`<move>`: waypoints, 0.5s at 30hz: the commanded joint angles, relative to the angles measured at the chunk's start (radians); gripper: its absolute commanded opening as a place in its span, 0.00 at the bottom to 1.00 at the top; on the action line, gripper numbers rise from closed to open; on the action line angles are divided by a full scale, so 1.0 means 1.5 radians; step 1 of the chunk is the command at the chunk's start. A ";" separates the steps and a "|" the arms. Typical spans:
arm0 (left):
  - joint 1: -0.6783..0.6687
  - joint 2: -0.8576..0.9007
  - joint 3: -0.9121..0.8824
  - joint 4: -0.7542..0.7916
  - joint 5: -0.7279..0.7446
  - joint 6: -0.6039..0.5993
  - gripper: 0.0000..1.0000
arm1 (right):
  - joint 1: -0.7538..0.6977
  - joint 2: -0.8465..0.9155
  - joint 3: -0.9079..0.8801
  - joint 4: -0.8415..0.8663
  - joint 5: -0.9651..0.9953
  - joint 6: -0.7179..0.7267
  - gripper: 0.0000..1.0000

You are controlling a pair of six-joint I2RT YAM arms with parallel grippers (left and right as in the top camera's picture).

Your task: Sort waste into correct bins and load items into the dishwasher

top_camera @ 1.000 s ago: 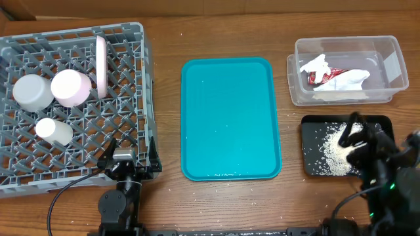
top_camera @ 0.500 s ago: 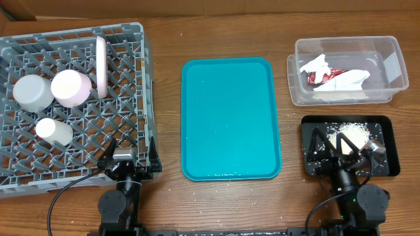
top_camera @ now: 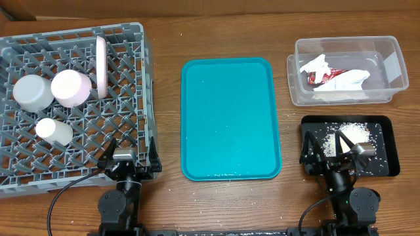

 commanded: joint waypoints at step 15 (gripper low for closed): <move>0.005 -0.006 -0.003 0.001 0.004 0.013 1.00 | 0.004 -0.008 -0.007 -0.009 0.029 -0.147 1.00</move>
